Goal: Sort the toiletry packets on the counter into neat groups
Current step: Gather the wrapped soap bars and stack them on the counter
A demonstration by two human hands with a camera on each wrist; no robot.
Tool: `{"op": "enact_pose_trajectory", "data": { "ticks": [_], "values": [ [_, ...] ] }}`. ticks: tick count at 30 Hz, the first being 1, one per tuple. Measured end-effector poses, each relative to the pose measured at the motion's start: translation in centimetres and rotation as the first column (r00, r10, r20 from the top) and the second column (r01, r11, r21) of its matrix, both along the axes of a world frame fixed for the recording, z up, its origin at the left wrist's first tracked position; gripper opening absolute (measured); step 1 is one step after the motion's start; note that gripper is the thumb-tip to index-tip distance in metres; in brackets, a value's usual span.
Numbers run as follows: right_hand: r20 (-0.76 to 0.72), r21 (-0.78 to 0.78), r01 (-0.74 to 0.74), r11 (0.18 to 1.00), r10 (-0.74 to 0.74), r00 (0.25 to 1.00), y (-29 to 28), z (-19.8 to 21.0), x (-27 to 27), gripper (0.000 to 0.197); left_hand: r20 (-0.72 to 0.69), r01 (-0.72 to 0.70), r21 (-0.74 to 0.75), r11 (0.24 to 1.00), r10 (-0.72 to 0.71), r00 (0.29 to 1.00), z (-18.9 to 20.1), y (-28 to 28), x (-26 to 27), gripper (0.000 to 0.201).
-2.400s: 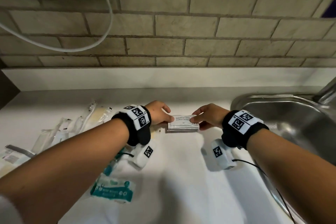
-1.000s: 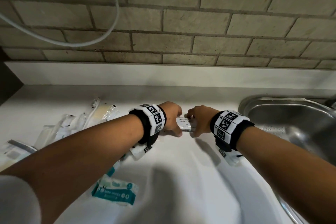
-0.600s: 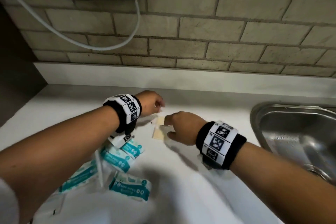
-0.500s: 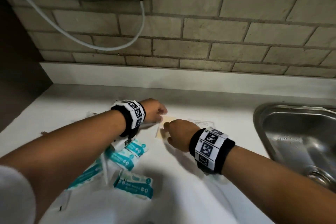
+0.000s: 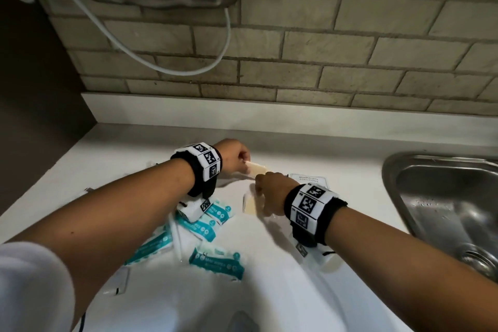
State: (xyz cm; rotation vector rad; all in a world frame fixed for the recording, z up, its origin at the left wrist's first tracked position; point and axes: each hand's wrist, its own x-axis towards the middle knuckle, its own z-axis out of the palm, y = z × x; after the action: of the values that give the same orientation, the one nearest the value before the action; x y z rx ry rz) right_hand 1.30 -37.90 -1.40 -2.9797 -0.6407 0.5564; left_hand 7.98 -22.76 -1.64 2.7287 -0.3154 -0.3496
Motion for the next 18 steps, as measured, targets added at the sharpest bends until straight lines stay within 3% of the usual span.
{"op": "enact_pose_trajectory", "data": {
  "ticks": [3, 5, 7, 10, 15, 18],
  "values": [
    [-0.038, 0.128, 0.050, 0.991, -0.045, 0.998, 0.1, 0.7, 0.1, 0.025, -0.031, -0.095, -0.241, 0.966, 0.090, 0.995, 1.6, 2.2, -1.5, 0.021],
    [-0.030, 0.197, 0.055, 0.979, -0.050, 0.998, 0.3, 1.8, 0.2, 0.026, -0.120, -0.184, -0.470, 0.863, 0.145, 0.982, 2.7, 3.7, -2.8, 0.022],
    [-0.001, 0.291, 0.052, 0.955, -0.054, 0.999, 0.9, 3.5, 0.2, 0.028, -0.156, -0.228, -0.590, 0.774, 0.168, 0.973, 3.6, 5.3, -4.0, 0.027],
    [0.050, 0.426, 0.028, 0.904, -0.054, 0.997, 2.0, 6.4, 0.2, 0.036, -0.183, -0.254, -0.696, 0.671, 0.175, 0.967, 4.5, 7.1, -6.0, 0.022],
    [0.039, 0.632, -0.006, 0.775, -0.024, 0.999, 4.9, 9.7, 0.1, 0.010, -0.256, -0.323, -0.775, 0.543, 0.198, 0.946, 4.8, 9.3, -8.9, 0.012],
    [0.044, 0.642, -0.012, 0.767, -0.021, 0.999, 6.6, 10.1, -0.3, 0.008, -0.261, -0.334, -0.800, 0.498, 0.213, 0.942, 4.8, 10.6, -10.1, 0.012]
  ]
}}
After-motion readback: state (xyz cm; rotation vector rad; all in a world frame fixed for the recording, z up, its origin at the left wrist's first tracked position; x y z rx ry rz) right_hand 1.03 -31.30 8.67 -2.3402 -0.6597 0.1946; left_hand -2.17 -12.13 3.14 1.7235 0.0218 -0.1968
